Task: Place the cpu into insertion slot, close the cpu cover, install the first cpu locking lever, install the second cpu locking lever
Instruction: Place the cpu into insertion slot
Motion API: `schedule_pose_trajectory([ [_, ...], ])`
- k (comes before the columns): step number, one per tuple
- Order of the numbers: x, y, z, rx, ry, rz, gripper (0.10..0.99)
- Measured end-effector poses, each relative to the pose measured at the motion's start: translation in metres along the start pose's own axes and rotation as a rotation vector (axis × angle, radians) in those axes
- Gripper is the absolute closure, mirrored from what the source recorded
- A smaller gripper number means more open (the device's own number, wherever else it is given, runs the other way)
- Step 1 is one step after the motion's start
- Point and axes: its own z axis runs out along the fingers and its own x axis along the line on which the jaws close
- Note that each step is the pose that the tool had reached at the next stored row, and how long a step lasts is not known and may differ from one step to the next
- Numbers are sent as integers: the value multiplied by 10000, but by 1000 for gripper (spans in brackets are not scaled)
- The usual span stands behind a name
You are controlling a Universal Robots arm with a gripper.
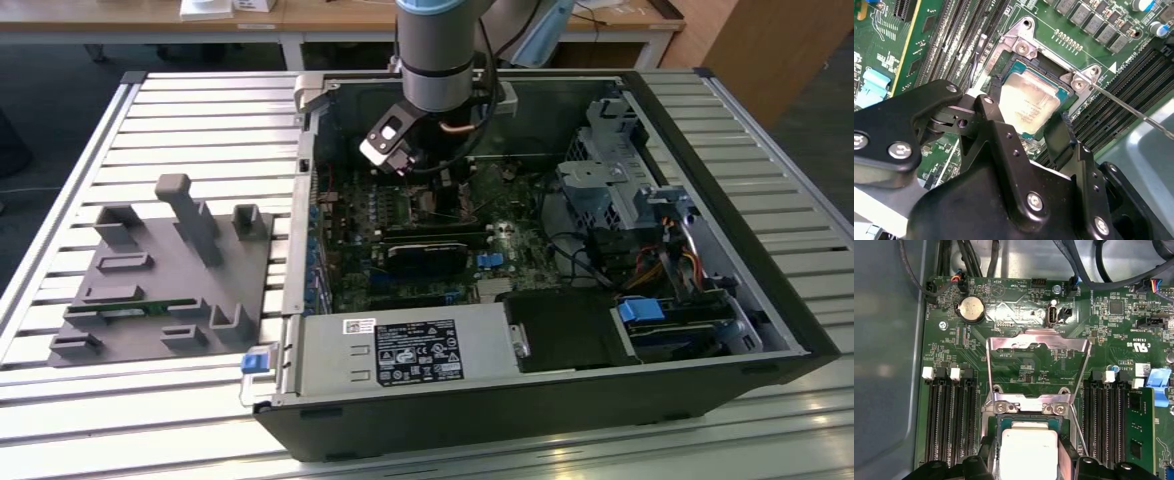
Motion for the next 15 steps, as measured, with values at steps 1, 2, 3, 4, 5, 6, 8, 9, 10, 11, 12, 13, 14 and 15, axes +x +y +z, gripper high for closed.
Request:
schedule_pose_trajectory([
  [1,0,1,-10,1,1,1,475],
  [2,0,2,-24,1,0,0,475],
  [3,0,4,-41,1,1,0,475],
  [4,-1,5,-56,1,1,0,475],
  [5,-1,6,-65,1,0,0,475],
  [6,0,6,-68,0,1,0,475],
  [8,0,6,-68,-2,4,0,475],
  [9,0,7,-69,-2,3,0,475],
  [10,-1,7,-68,0,0,0,475],
  [11,-1,7,-67,1,-3,0,475],
  [12,-1,7,-65,2,-16,-2,475],
  [13,-3,7,-63,1,-26,-3,475],
  [14,-3,7,-61,1,-37,-5,475],
  [15,-3,6,-57,2,-49,-4,475],
])
